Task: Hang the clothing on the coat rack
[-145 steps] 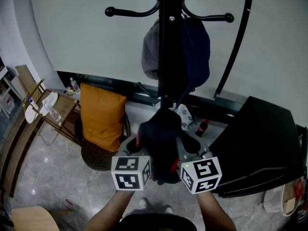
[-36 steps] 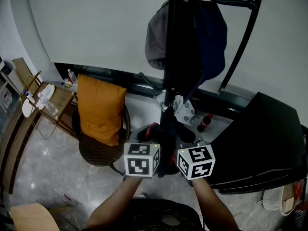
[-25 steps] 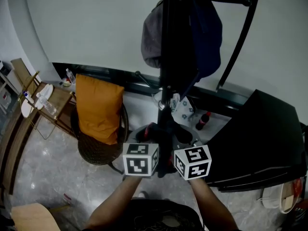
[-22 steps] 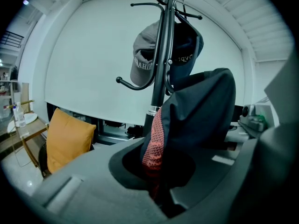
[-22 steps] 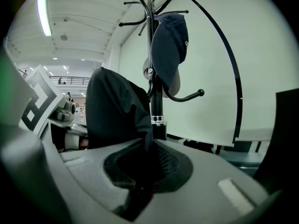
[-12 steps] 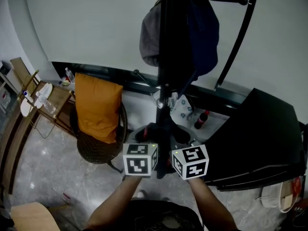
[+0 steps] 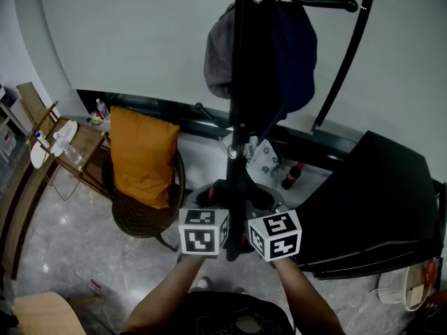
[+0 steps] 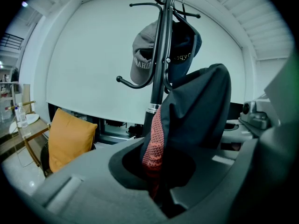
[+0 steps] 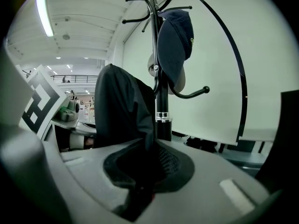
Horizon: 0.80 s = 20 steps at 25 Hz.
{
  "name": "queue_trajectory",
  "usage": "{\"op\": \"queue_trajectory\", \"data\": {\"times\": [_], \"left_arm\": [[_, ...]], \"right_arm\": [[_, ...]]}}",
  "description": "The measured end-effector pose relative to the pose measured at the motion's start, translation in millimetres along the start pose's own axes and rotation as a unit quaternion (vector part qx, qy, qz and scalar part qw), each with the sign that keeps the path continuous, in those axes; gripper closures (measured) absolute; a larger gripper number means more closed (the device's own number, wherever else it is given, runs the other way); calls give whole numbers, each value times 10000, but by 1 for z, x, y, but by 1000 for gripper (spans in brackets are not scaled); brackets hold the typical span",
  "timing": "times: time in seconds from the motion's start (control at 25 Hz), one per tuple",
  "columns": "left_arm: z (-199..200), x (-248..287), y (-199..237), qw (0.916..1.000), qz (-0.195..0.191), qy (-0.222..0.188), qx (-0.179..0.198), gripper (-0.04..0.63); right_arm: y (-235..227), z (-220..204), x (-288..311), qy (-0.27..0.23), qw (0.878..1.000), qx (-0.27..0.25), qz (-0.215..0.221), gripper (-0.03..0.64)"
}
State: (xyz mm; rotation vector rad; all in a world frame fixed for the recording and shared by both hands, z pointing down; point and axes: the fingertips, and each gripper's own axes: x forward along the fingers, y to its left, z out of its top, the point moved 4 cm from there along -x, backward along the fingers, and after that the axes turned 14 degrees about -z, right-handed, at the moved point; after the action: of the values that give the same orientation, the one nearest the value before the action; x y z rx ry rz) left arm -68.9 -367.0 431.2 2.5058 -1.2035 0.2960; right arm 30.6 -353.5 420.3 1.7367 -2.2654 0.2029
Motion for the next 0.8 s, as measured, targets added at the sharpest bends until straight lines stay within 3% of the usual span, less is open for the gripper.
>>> {"op": "queue_trajectory", "data": {"times": [0.8], "left_arm": [[-8, -12, -5, 10000, 3, 74, -7, 581]], "right_arm": [[5, -3, -11, 19, 10000, -40, 87, 543]]}}
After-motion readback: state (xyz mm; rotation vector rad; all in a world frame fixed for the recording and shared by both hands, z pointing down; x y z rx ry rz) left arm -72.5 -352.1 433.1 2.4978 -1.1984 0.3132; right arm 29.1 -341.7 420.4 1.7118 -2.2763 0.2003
